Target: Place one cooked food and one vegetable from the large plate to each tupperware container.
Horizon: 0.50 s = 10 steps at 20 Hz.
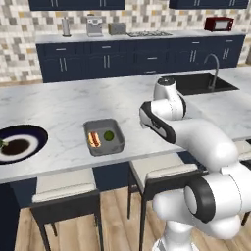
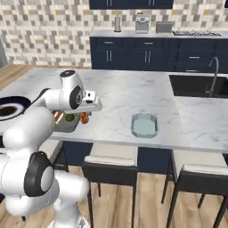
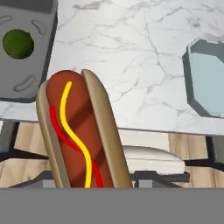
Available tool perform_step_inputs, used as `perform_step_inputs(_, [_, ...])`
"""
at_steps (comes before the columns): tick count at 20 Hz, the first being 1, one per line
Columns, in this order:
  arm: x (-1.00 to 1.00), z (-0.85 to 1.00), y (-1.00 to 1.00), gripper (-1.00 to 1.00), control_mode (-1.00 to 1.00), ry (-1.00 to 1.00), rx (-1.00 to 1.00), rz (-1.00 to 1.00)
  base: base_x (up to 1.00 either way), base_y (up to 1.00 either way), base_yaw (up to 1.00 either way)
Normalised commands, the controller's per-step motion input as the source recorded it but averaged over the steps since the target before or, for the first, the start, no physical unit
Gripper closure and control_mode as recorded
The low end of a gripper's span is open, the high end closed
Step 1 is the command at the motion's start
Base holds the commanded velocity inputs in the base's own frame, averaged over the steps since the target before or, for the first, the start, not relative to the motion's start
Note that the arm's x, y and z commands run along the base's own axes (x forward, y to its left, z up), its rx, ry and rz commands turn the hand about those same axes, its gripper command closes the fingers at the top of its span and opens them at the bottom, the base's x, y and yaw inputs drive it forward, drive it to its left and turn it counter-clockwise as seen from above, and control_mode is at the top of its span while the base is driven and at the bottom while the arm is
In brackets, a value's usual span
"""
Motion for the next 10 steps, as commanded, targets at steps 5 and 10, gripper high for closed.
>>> perform_step_inputs(5, [0.0, 0.0, 0.0, 1.0, 1.0, 0.0, 0.0, 0.0, 0.0, -1.0, 0.11])
perform_step_inputs(10, [0.0, 0.0, 0.0, 1.0, 1.0, 0.0, 0.0, 0.0, 0.38, -0.83, 0.11])
